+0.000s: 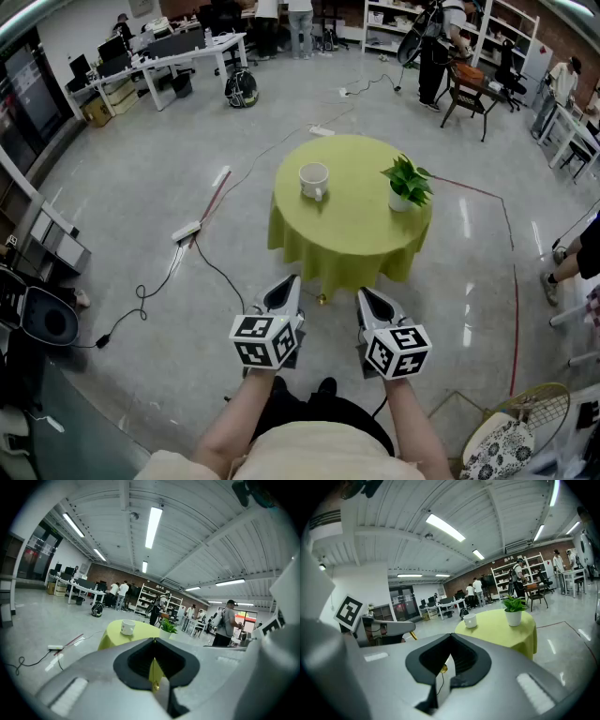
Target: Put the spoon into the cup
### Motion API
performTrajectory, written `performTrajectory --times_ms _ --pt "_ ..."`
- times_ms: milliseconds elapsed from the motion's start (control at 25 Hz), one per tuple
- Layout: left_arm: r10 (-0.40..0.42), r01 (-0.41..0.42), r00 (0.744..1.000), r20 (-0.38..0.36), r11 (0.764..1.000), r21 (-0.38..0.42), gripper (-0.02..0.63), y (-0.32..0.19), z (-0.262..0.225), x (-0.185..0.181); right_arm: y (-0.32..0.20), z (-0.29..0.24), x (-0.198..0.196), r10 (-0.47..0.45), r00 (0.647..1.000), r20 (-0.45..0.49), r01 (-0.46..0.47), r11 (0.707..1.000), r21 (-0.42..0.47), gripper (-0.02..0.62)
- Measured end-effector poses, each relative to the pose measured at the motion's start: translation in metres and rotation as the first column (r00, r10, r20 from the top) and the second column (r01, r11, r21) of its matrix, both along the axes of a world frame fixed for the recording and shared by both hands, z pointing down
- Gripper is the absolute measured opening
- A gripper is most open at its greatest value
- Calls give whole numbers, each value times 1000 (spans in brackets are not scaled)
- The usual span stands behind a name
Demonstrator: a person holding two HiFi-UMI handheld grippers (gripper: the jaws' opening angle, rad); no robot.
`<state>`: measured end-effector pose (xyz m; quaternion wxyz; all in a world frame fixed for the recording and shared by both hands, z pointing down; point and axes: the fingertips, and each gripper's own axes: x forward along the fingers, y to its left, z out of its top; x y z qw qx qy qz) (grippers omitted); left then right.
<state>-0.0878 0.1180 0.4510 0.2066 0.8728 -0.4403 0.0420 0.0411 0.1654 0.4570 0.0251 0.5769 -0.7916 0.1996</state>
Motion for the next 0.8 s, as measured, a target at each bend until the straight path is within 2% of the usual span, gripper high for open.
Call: performTrajectory --times_ms 480,800 --pt "-19 19 1000 22 1000 6 5 5 -4 8 10 10 14 -22 999 28 23 999 -25 0" --pt "-27 27 999 20 1000 10 5 -5 -6 9 2 10 24 4 999 49 -3 1000 -17 0"
